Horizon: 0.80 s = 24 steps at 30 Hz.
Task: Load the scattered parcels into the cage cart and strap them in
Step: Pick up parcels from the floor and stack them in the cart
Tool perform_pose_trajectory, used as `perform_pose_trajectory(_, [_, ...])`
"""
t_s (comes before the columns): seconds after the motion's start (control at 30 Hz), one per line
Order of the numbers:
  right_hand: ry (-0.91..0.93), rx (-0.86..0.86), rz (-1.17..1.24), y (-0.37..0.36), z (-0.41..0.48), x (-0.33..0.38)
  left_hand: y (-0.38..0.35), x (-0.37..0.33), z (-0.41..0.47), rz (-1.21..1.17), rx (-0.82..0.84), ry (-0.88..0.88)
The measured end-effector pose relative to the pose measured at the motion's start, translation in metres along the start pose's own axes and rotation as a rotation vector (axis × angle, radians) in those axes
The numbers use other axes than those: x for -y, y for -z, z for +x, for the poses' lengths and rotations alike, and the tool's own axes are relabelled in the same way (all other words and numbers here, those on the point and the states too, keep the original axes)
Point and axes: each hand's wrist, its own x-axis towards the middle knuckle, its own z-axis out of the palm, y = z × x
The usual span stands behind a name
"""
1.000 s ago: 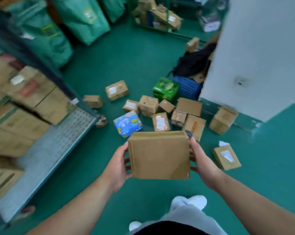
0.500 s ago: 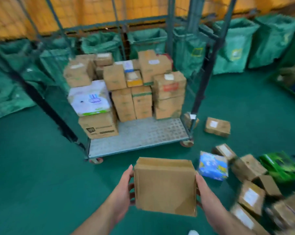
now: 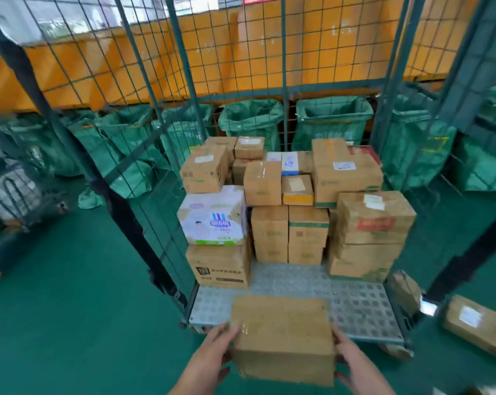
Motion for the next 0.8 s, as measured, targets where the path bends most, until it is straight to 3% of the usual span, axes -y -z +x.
perform_pose_trajectory(0.1, [-0.002, 0.077, -0.014, -0.029, 0.028, 0.062, 0.002, -0.039, 0.037, -0.008, 0.001, -0.038])
perform_pose_trajectory(0.33, [-0.126, 0.038, -0.066, -0.111, 0.102, 0.159, 0.025, -0.1, 0.138, -0.15, 0.028, -0.031])
perform_pose_trajectory(0.43, [-0.033, 0.054, -0.091, -0.151, 0.143, 0.183, 0.047, -0.125, 0.202, -0.104, -0.064, 0.003])
perform_pose_trajectory(0.57, [0.076, 0.041, -0.289, -0.203, 0.181, 0.201, 0.063, -0.164, 0.264, -0.239, 0.04, 0.096])
perform_pose_trajectory(0.67, [0.134, -0.031, -0.308, -0.24, 0.205, 0.226, 0.075, -0.2, 0.31, -0.298, 0.063, 0.09])
perform_pose_trajectory(0.8, [0.034, -0.01, -0.242, -0.274, 0.242, 0.266, 0.087, -0.248, 0.37, -0.413, 0.093, 0.08])
